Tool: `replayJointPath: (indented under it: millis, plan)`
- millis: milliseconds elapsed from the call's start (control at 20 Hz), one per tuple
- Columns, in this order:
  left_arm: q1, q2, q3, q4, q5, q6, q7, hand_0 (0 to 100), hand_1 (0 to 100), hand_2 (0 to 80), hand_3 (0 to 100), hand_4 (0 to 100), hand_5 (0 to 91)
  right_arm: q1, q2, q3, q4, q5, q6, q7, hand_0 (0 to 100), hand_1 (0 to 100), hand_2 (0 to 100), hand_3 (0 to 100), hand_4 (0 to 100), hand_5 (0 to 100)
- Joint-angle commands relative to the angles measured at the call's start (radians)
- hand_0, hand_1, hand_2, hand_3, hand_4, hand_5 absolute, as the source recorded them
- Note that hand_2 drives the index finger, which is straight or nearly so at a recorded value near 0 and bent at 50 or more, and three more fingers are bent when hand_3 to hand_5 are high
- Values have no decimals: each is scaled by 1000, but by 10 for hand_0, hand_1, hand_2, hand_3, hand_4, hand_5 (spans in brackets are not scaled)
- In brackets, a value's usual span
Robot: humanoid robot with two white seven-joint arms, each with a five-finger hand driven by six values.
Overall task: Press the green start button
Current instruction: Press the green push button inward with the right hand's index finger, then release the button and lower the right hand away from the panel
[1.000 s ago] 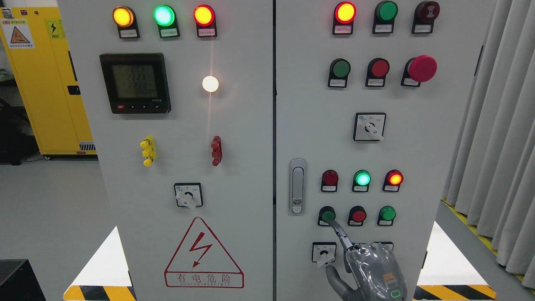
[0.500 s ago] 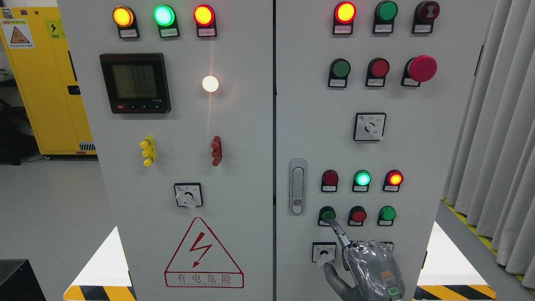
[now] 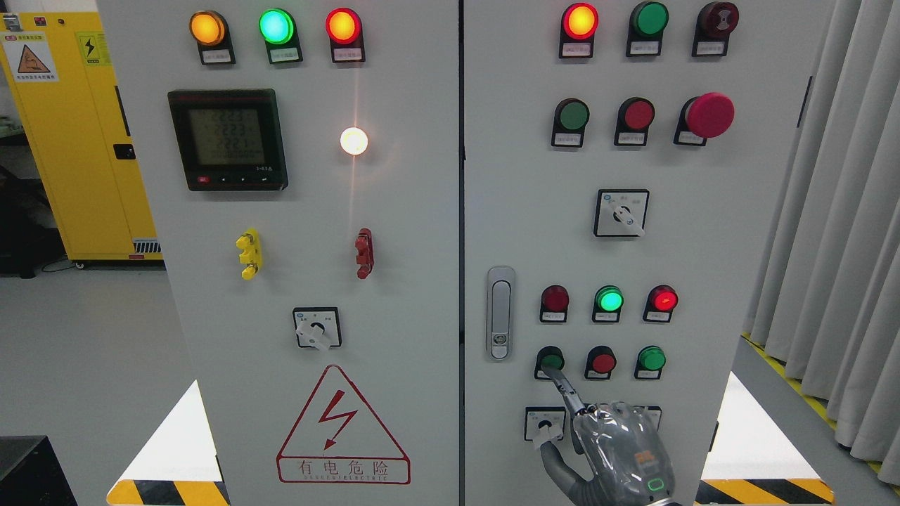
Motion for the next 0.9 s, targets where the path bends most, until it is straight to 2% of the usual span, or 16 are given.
replayJointPath:
  millis: [0, 500, 850]
  plan:
    - [0, 0, 0, 0, 0, -1, 0, 120, 556, 0, 0, 0, 0, -10, 34, -5, 17, -6, 4, 3, 478, 804, 0, 908, 983, 1000]
    - [0, 0, 0, 0, 0, -1, 0, 120, 556, 0, 0, 0, 0, -14, 34, -16, 19, -10, 22, 2, 495, 800, 0, 907, 982, 1000]
    - [0, 0, 0, 0, 0, -1, 0, 120, 556, 0, 0, 0, 0, -8, 34, 0, 9, -15, 19, -9, 505, 798, 1, 905, 978, 1000]
